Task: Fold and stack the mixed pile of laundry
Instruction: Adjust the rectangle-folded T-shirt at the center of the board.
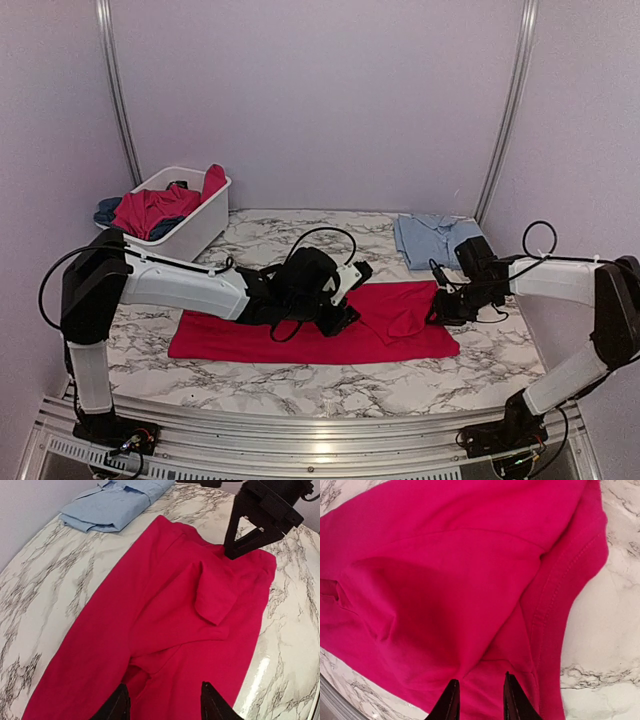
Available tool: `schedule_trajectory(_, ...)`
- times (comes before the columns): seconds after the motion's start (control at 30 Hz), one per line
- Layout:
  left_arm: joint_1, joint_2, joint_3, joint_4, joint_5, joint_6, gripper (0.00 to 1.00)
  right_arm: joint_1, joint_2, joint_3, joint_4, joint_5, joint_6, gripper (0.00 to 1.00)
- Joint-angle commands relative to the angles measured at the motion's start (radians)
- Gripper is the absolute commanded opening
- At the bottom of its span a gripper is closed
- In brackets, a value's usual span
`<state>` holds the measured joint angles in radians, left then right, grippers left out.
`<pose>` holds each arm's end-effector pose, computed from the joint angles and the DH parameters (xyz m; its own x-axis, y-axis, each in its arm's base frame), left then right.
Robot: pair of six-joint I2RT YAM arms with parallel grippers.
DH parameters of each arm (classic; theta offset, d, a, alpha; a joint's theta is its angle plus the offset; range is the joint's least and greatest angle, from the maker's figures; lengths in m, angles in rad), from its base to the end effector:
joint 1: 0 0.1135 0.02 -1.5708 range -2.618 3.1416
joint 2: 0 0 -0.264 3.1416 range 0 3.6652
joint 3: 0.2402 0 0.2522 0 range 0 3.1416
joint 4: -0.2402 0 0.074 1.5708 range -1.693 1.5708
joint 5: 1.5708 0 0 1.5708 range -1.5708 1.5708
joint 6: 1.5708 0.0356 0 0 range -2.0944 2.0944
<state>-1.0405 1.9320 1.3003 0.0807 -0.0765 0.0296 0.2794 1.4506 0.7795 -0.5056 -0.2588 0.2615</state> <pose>0.2247 -0.3779 0.2069 -0.2402 0.4680 -0.8504 0.8347 0.5469 0.0652 0.2466 0.0802 0.1702 -0.9507 -0.0127 -0.3098 -0.1193 0.9373 0.3275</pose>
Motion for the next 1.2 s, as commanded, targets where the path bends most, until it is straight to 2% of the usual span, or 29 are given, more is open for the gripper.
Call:
schedule_trajectory(0.0, -0.039, 0.109, 0.107, 0.127, 0.072, 0.153, 0.47, 0.003, -0.087, 0.023, 0.032, -0.104, 0.033, 0.26)
schedule_trajectory(0.13, -0.038, 0.11, 0.082, 0.215, 0.085, 0.159, 0.46, 0.099, -0.13, 0.024, 0.07, -0.127, 0.079, 0.29)
schedule_trajectory(0.27, -0.036, 0.092, 0.019, 0.282, 0.103, 0.164, 0.46, 0.241, -0.086, 0.08, 0.045, 0.01, 0.059, 0.27)
schedule_trajectory(0.37, -0.031, 0.066, -0.03, 0.323, 0.096, 0.146, 0.46, 0.294, -0.025, 0.112, 0.026, 0.051, 0.029, 0.25)
schedule_trajectory(0.57, -0.021, 0.027, -0.082, 0.357, 0.083, 0.129, 0.46, 0.304, 0.071, 0.116, 0.057, 0.077, 0.001, 0.25)
schedule_trajectory(0.93, -0.02, 0.04, -0.095, 0.366, 0.081, 0.116, 0.46, 0.304, 0.187, 0.137, 0.068, 0.14, -0.015, 0.35)
schedule_trajectory(1.17, -0.02, 0.057, -0.086, 0.366, 0.092, 0.126, 0.46, 0.304, 0.143, 0.157, 0.028, 0.167, -0.007, 0.17)
